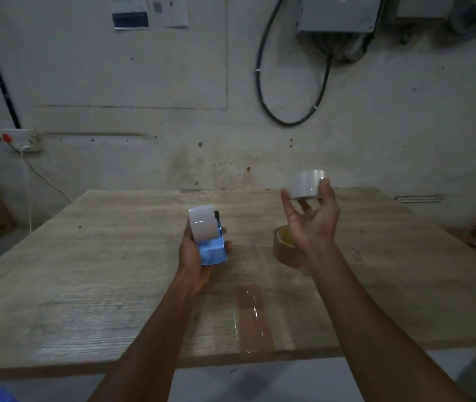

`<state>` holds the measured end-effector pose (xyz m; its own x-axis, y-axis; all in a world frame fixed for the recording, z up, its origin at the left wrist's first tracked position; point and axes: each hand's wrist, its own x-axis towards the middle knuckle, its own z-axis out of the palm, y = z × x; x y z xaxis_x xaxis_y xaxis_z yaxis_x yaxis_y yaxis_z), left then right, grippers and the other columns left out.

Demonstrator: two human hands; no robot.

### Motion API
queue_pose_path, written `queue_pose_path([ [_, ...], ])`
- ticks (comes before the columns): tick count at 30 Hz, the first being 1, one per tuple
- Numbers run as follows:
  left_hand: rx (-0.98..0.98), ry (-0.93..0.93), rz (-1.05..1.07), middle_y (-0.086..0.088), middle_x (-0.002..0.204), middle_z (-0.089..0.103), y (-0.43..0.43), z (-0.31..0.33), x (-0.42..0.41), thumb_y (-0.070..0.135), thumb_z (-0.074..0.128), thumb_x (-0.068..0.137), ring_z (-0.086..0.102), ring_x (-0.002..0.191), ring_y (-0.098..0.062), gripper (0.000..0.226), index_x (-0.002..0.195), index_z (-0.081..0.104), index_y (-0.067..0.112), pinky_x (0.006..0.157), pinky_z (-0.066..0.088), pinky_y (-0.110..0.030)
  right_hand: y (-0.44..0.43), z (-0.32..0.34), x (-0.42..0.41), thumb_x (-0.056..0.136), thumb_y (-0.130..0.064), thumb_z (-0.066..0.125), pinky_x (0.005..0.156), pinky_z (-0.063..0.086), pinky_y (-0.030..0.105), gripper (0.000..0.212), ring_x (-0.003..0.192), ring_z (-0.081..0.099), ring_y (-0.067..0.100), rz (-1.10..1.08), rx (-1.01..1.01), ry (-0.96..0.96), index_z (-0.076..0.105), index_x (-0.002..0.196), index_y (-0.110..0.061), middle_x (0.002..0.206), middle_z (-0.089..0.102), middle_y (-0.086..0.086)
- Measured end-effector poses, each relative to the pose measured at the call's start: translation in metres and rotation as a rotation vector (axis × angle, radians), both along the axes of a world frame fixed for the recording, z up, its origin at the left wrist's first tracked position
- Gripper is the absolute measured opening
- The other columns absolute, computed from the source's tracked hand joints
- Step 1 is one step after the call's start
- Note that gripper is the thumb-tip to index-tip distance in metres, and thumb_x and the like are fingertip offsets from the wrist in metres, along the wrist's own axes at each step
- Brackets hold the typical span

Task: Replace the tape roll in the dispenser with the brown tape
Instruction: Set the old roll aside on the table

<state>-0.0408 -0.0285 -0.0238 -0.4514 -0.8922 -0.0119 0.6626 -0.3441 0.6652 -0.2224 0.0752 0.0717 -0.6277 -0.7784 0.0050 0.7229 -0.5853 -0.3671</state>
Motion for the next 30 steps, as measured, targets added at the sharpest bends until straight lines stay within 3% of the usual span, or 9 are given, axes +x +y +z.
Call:
queue_pose_path([
  [5,0.020,-0.019,-0.004,-0.016,0.096,0.064,-0.004,-0.001,0.001,0.040,0.030,0.104,0.068,0.069,-0.023,0.047,0.111,0.060,0.006,0.056,0.059,-0.033,0.006,0.007,-0.033,0.087,-0.030,0.073,0.078,0.061,0.045,0.062,0.108,0.053,0.030,-0.159,0.054,0.051,0.042,0.140,-0.017,0.131,0.044,0.014],
  [10,-0.003,-0.128,0.024,-0.004,0.078,0.072,-0.005,0.003,-0.005,0.043,0.031,0.104,0.069,0.070,-0.019,0.043,0.098,0.061,0.013,0.059,0.060,-0.032,0.010,0.000,-0.064,0.087,-0.031,0.072,0.079,0.060,0.046,0.063,0.109,0.052,0.029,-0.258,0.096,0.059,0.040,0.139,-0.016,0.132,0.043,0.014],
  [15,0.071,0.042,-0.060,-0.009,0.077,0.073,-0.013,-0.001,-0.002,0.036,0.022,0.106,0.072,0.063,-0.018,0.047,0.107,0.056,0.005,0.053,0.059,-0.029,0.013,-0.013,-0.091,0.087,-0.030,0.072,0.074,0.061,0.045,0.063,0.109,0.053,0.028,-0.346,0.146,0.090,0.039,0.139,-0.012,0.134,0.042,0.013],
  [18,0.057,0.069,-0.104,-0.010,0.078,0.072,-0.018,-0.004,-0.003,0.038,0.022,0.106,0.071,0.063,-0.020,0.047,0.107,0.056,0.006,0.053,0.059,-0.030,0.014,-0.023,-0.111,0.087,-0.022,0.073,0.082,0.059,0.051,0.064,0.113,0.051,0.028,-0.391,0.157,0.084,0.038,0.140,-0.011,0.134,0.042,0.012],
  [21,0.028,0.063,-0.110,-0.012,0.084,0.072,-0.018,-0.008,-0.003,0.041,0.025,0.104,0.071,0.066,-0.022,0.048,0.112,0.056,0.006,0.055,0.060,-0.034,0.017,-0.035,-0.131,0.088,0.000,0.066,0.071,0.061,0.035,0.052,0.100,0.054,0.015,-0.407,0.191,0.163,0.043,0.133,-0.009,0.116,0.045,0.004],
  [23,0.014,0.053,-0.105,-0.013,0.088,0.071,-0.017,-0.007,-0.005,0.043,0.029,0.103,0.071,0.069,-0.022,0.048,0.115,0.057,0.006,0.056,0.060,-0.034,0.015,-0.040,-0.143,0.087,0.003,0.065,0.070,0.059,0.026,0.049,0.096,0.057,0.010,-0.474,0.277,0.241,0.043,0.127,-0.015,0.115,0.046,0.004],
  [25,-0.022,0.049,-0.086,-0.013,0.089,0.069,-0.014,-0.004,-0.006,0.039,0.029,0.104,0.070,0.069,-0.022,0.047,0.111,0.064,0.008,0.056,0.060,-0.035,0.016,-0.046,-0.151,0.084,0.003,0.068,0.076,0.060,0.039,0.057,0.106,0.056,0.025,-0.575,0.335,0.256,0.039,0.128,-0.020,0.129,0.040,0.009],
  [27,-0.036,0.060,-0.090,-0.012,0.086,0.071,-0.014,-0.004,-0.009,0.034,0.028,0.105,0.071,0.066,-0.021,0.056,0.094,0.077,0.011,0.053,0.060,-0.034,0.020,-0.056,-0.161,0.080,-0.002,0.073,0.073,0.060,0.044,0.066,0.109,0.058,0.036,-0.695,0.473,0.413,0.038,0.131,-0.022,0.135,0.039,0.010],
  [30,-0.019,0.079,-0.099,-0.011,0.084,0.073,-0.013,-0.002,-0.010,0.033,0.026,0.105,0.072,0.066,-0.021,0.064,0.081,0.082,0.014,0.054,0.060,-0.035,0.023,-0.073,-0.176,0.063,-0.026,0.084,0.088,0.056,0.052,0.084,0.116,0.060,0.032,-0.863,0.745,0.734,0.041,0.135,-0.029,0.136,0.050,0.006],
])
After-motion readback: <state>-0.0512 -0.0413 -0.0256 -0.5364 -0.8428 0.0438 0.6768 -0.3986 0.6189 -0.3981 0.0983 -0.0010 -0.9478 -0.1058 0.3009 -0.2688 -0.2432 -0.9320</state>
